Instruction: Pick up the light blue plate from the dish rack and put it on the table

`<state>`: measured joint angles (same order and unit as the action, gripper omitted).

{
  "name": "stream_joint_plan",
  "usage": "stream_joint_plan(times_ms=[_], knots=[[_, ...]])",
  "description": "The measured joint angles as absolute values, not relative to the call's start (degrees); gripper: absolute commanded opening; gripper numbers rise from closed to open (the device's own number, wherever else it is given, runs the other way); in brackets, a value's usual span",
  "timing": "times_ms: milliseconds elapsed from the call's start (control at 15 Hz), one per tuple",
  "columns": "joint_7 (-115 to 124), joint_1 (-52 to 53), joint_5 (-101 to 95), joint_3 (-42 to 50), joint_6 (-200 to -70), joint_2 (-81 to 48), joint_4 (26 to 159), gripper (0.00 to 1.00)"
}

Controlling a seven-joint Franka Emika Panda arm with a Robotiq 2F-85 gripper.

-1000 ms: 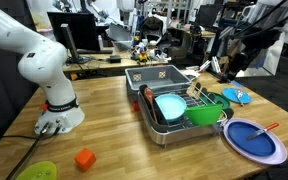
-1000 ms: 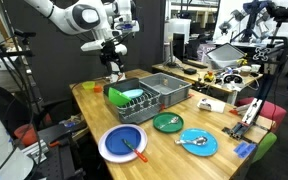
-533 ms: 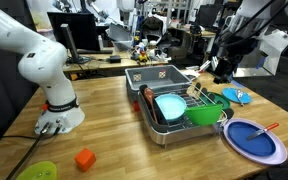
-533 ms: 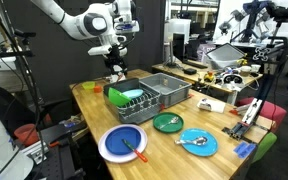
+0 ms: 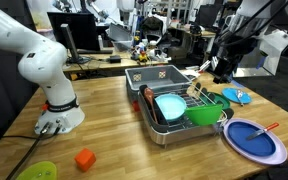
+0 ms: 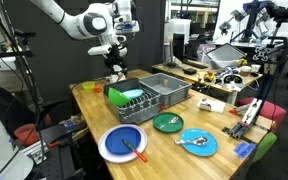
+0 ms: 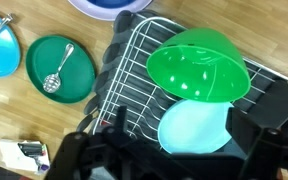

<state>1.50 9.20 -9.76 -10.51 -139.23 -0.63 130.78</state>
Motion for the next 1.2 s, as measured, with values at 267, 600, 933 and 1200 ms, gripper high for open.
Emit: stream_joint_plan(times_ms=[267, 600, 933, 1200], knots=[[4.7, 10.3, -9.3, -10.6, -138.4, -2.7, 128.8, 1.00], [10.8, 12.0, -11.4, -10.6, -137.1, -11.0, 121.4, 1.00], [13.1, 13.5, -11.6, -9.1, -137.1, -22.4, 111.8, 1.00], [13.1, 14.0, -11.0, -8.2, -137.1, -29.6, 104.7, 1.00]])
